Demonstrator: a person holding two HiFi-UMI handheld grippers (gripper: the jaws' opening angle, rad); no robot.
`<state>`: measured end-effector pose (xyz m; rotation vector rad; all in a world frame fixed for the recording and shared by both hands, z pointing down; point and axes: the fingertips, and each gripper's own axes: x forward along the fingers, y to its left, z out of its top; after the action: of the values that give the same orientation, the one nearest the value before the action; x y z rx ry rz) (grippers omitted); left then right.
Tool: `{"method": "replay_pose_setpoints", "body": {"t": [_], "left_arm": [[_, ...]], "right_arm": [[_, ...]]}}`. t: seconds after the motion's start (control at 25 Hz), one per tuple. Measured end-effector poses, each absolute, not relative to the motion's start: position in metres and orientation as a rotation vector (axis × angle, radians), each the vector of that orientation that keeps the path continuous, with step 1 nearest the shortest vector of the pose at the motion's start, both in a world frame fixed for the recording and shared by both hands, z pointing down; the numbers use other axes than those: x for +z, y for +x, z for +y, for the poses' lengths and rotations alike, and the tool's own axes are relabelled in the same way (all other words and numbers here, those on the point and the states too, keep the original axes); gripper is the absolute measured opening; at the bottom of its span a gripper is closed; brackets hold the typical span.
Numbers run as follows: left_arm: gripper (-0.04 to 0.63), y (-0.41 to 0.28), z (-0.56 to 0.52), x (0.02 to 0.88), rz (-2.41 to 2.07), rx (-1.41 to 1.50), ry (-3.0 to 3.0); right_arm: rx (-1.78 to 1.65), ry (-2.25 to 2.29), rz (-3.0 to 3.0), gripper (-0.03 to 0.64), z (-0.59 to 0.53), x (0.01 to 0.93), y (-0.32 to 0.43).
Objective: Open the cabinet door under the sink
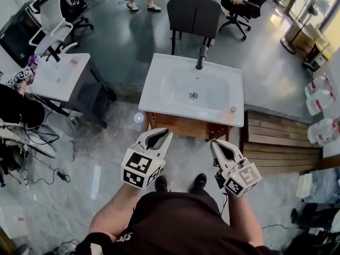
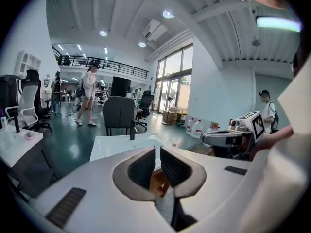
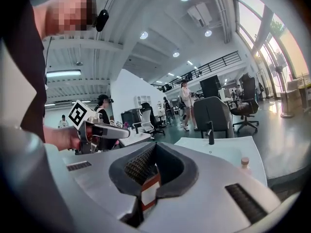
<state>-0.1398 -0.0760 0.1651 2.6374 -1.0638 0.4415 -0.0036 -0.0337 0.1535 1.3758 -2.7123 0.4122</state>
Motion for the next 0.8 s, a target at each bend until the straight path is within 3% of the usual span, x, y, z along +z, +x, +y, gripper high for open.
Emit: {"method": "replay_pose_setpoints", "body": {"t": [0.56, 0.8], "left_arm": [[0.043, -0.028, -0.071, 0.135, -1.438, 0.324, 2.493], [0.037, -0.024, -0.056, 0.137, -1.527, 0.289, 2.45]], "right_arm": [[0.314, 1.288, -2.847, 0.012, -0.039, 0.111, 0.147], [0.214, 1.328, -2.874, 0.011, -0.037, 0.099, 0.168]]}}
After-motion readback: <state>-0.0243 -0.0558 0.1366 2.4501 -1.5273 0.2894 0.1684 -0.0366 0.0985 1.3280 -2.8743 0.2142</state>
